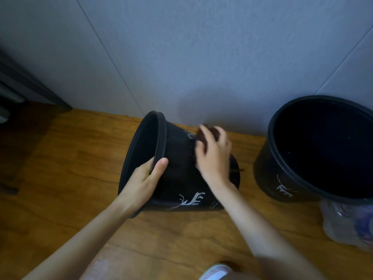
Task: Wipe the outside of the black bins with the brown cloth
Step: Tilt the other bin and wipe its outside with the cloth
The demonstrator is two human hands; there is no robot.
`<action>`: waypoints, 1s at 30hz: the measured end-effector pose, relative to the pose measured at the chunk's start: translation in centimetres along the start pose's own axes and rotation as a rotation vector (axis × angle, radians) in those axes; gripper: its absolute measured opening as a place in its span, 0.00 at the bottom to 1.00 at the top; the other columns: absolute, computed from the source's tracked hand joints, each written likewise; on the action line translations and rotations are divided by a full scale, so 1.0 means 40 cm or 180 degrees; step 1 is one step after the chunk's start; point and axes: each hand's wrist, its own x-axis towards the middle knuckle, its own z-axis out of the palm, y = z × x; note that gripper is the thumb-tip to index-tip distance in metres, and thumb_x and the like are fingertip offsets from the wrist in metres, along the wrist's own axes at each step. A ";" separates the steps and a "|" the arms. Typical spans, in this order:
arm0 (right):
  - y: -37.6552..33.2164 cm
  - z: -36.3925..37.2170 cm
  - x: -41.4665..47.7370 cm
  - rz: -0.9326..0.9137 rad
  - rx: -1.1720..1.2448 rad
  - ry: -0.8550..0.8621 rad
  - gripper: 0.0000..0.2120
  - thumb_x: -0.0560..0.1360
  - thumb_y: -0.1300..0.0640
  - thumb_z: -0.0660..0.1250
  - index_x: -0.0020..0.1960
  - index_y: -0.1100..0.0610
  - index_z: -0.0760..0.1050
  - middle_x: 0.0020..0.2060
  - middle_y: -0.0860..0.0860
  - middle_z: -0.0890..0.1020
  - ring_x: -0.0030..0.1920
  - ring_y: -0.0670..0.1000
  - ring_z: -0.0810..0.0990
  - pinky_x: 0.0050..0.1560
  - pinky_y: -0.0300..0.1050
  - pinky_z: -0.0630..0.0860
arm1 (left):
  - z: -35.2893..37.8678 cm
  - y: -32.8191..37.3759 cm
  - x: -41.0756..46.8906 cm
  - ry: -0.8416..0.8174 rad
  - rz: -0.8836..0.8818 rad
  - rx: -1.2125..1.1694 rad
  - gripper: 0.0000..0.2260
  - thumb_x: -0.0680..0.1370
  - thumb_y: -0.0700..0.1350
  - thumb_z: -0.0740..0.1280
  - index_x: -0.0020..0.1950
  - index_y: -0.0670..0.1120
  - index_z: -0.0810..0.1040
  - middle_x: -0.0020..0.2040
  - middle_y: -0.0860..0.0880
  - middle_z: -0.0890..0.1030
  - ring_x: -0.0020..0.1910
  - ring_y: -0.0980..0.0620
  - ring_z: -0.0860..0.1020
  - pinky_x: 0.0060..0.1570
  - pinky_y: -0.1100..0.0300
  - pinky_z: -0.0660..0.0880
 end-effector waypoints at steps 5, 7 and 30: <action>-0.125 0.014 -0.039 -0.0856 0.0322 0.0005 0.21 0.78 0.52 0.59 0.70 0.47 0.66 0.70 0.53 0.64 0.69 0.55 0.62 0.58 0.41 0.69 | 0.010 0.003 0.006 -0.0039 0.0085 0.0150 0.15 0.77 0.56 0.54 0.52 0.51 0.78 0.45 0.53 0.83 0.46 0.59 0.80 0.42 0.74 0.73; -0.071 0.015 -0.048 -0.0890 0.0142 0.0029 0.21 0.77 0.50 0.57 0.70 0.46 0.66 0.70 0.54 0.64 0.69 0.56 0.63 0.56 0.41 0.70 | 0.007 0.009 0.012 -0.0038 0.0063 0.0088 0.13 0.78 0.54 0.54 0.52 0.53 0.77 0.44 0.51 0.83 0.45 0.62 0.80 0.39 0.76 0.72; 0.011 -0.003 -0.106 -0.0980 -0.0095 0.0008 0.22 0.75 0.51 0.57 0.70 0.44 0.66 0.70 0.53 0.65 0.70 0.57 0.63 0.60 0.43 0.67 | 0.014 0.049 0.026 0.0002 -0.0075 0.0041 0.11 0.80 0.52 0.53 0.49 0.56 0.76 0.44 0.56 0.81 0.42 0.67 0.79 0.39 0.76 0.72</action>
